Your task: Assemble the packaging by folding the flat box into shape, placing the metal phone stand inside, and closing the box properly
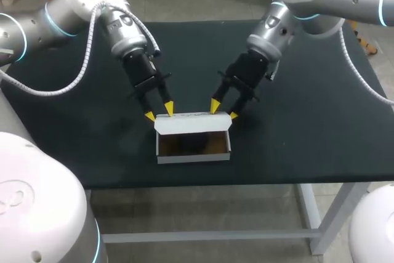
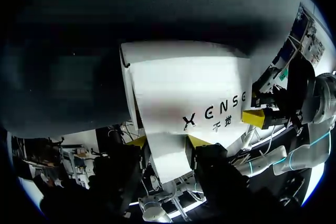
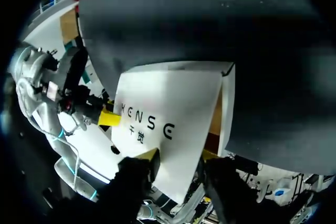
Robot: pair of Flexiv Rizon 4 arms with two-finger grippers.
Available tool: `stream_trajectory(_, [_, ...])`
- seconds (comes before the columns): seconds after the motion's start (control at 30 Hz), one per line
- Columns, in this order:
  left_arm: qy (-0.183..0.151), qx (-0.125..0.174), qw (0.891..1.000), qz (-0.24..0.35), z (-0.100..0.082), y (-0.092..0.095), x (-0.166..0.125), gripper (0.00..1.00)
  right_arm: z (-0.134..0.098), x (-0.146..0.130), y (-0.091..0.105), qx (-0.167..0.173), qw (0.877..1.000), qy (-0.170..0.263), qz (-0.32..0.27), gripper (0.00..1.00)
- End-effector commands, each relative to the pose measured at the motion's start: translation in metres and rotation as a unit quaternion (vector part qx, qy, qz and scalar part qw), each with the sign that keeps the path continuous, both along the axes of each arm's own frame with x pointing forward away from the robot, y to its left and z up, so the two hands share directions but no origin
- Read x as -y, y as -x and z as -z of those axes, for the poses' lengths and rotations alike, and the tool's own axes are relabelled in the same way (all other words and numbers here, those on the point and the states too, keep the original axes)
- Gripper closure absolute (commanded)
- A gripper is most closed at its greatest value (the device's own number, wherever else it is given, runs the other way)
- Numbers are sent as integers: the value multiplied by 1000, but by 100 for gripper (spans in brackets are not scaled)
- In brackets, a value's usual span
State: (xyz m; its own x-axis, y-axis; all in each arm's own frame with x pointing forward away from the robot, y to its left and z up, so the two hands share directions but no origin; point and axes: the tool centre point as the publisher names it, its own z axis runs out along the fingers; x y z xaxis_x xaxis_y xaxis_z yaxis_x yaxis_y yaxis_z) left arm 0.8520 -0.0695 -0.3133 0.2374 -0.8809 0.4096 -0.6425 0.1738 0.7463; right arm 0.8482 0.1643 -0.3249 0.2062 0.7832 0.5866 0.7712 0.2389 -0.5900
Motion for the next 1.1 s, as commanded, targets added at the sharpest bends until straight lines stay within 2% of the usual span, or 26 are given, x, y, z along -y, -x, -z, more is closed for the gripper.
stream_trajectory(0.03, [2,-11,1000,6,2,-6,10,55,0,-11,-6,-6,1000,0,-6,52])
stream_trajectory(0.43, [7,-15,1000,-2,4,-7,14,57,-1,-14,-6,-5,1000,4,-7,51])
stream_trajectory(0.63, [14,-16,1000,-12,5,-6,14,55,-1,-15,-5,-3,1000,5,-7,52])
stream_trajectory(1.1, [20,-14,999,-30,7,-5,14,58,4,-15,-3,-2,1000,5,-3,52])
